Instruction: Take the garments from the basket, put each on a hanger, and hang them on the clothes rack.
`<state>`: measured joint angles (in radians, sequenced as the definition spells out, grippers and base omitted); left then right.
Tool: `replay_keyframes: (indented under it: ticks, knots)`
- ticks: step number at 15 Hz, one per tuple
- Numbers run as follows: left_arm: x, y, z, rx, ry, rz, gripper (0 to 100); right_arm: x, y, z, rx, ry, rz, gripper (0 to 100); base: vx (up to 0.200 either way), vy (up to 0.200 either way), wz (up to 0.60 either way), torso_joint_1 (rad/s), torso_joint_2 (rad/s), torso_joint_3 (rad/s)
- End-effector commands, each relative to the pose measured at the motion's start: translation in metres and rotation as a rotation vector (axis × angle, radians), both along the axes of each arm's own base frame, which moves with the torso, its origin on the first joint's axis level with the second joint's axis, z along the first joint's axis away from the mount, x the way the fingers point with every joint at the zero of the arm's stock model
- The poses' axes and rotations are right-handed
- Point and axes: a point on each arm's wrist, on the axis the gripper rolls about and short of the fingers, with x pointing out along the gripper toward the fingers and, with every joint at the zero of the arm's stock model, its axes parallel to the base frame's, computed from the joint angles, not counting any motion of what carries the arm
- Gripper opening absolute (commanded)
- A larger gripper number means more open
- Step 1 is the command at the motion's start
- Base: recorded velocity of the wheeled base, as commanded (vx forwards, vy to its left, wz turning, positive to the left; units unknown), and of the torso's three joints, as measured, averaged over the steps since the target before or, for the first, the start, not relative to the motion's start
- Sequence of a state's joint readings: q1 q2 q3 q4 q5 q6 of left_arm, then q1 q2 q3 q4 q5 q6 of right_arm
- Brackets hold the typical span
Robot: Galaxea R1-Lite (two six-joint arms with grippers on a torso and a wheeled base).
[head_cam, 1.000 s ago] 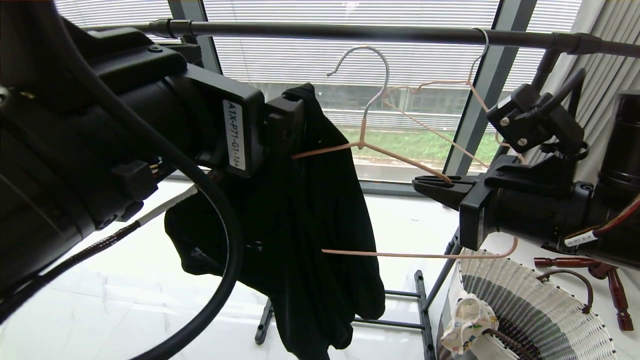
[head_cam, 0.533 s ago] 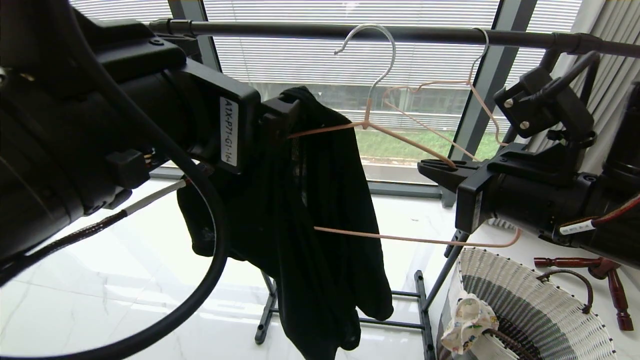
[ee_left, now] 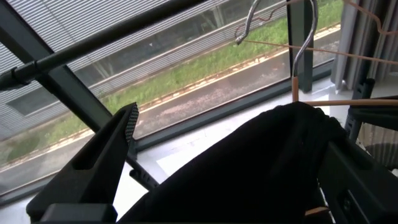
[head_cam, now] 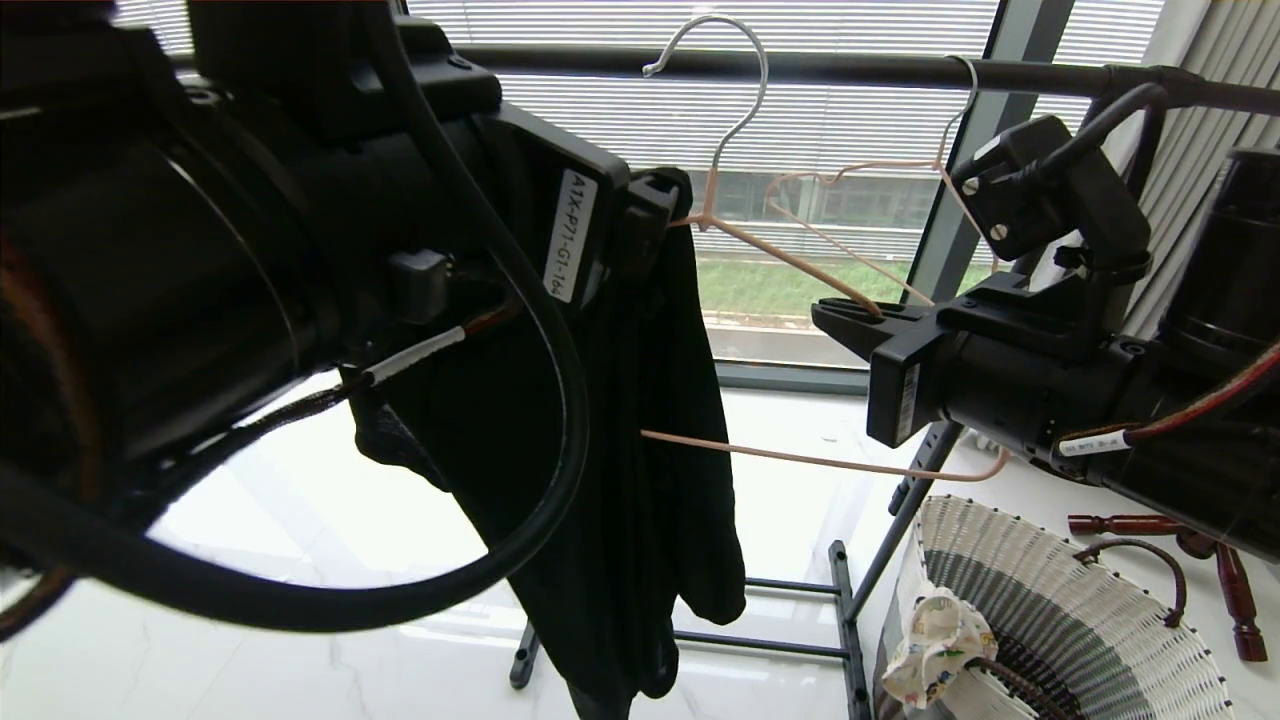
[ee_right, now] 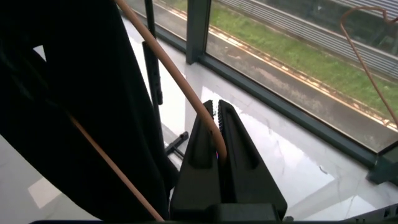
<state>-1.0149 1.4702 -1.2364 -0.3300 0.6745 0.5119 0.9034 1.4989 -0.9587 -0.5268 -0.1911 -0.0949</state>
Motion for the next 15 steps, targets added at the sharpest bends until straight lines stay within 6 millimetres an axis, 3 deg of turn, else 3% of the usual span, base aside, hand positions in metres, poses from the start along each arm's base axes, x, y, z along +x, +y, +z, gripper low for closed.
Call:
replay_keyframes:
  ticks: [1,6,12,15]
  knots:
    - [0.002,-0.006,-0.001,0.009,0.008,-0.006,100,0.002,0.003,0.0,0.001,-0.001,0.001,0,0.0,0.0,0.0,0.0,0.0,0.0]
    - [-0.006,0.006,0.018,-0.05,-0.027,-0.007,100,0.005,0.004,0.0,0.014,-0.009,-0.017,0,0.0,0.0,0.0,0.0,0.0,0.0]
    - [-0.014,0.024,-0.001,0.067,0.045,0.004,100,0.013,0.009,0.015,0.078,-0.055,-0.096,0,0.0,0.0,0.0,0.0,0.0,0.0]
    - [-0.008,0.023,0.005,0.031,0.046,0.025,100,0.011,0.005,0.019,0.087,-0.064,-0.142,0,0.0,0.0,0.0,0.0,0.0,0.0]
